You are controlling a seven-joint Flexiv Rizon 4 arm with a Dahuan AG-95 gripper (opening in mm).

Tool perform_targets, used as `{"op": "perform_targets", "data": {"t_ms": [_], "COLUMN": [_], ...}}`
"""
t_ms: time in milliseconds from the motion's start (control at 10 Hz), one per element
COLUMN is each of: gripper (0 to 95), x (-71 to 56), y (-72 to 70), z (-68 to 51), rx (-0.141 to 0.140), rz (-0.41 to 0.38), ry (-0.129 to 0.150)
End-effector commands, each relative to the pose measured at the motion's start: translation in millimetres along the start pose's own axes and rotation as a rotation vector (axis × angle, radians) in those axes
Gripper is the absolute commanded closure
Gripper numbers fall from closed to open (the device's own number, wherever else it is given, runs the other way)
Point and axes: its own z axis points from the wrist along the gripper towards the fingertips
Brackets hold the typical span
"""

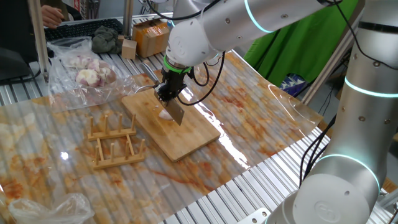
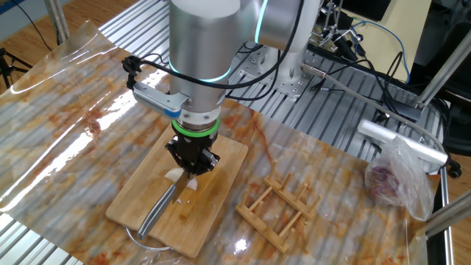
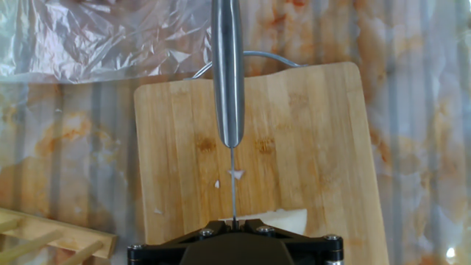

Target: Chop the onions

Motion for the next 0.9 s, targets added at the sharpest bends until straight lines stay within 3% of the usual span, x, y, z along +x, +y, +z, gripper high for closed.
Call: {"op": "perform_targets", "data": {"t_ms": [100,700,900], "gripper": [95.0,95.0,95.0], "x": [2.1,8.5,11.0], "y": [-0.6,0.1,0.7], "z": [-0.4,2.1,13.3], "rx": [0.001,0.001,0.002], "rz": [0.001,-0.007,-0.011], "ry": [-0.003,-0.010,-0.023]}}
